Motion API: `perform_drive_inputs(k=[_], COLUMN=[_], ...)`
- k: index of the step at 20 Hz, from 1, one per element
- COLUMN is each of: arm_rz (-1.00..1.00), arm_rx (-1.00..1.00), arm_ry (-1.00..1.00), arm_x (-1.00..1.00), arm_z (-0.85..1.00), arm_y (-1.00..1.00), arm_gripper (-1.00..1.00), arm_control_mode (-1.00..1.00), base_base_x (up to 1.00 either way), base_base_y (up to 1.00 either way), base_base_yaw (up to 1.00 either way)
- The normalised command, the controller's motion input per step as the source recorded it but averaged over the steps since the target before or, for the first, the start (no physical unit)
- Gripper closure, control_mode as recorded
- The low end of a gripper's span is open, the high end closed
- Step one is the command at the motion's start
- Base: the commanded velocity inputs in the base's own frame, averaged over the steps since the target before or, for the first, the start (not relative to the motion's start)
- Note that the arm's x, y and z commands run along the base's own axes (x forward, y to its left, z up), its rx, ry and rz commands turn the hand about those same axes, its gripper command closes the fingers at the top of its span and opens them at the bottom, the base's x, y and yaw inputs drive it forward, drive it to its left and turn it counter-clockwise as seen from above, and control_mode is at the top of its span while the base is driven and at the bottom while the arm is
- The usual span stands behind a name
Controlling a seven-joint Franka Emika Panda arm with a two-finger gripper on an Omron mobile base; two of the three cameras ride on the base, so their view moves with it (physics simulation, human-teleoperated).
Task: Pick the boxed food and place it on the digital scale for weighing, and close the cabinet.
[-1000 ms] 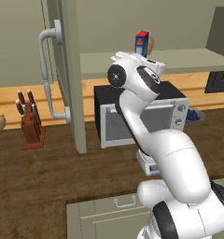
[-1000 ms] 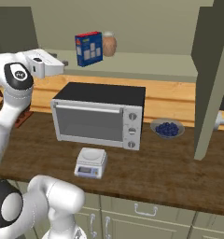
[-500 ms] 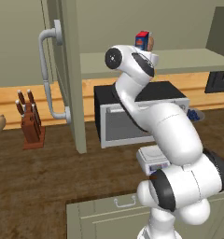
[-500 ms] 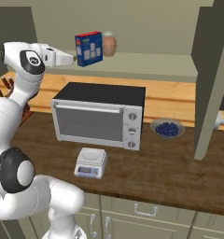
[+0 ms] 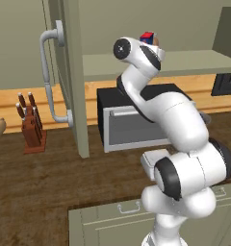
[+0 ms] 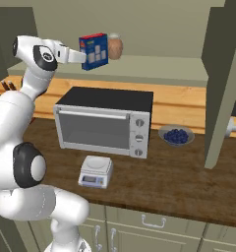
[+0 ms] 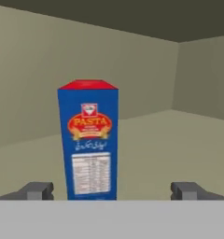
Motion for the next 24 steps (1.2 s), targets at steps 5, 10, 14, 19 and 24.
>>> perform_drive_inputs(k=[5,10,14,19,24], arm_rz=[0.0,0.0,0.0,0.0,0.01], arm_rx=[0.0,0.0,0.0,0.0,0.0], arm_ry=[0.08,0.03,0.0,0.0,0.0], arm_x=[0.37,0.35,0.34,0.32,0.24], arm_z=[0.0,0.0,0.0,0.0,0.0], arm_y=[0.0,0.0,0.0,-0.04,-0.16], arm_gripper=[-1.0,-1.0,-1.0,-1.0,1.0], arm_control_mode=[-1.0,-1.0,-1.0,-1.0,-1.0], base_base_x=[0.0,0.0,0.0,0.0,0.0], base_base_y=[0.0,0.0,0.0,0.0,0.0], base_base_yaw=[0.0,0.0,0.0,0.0,0.0])
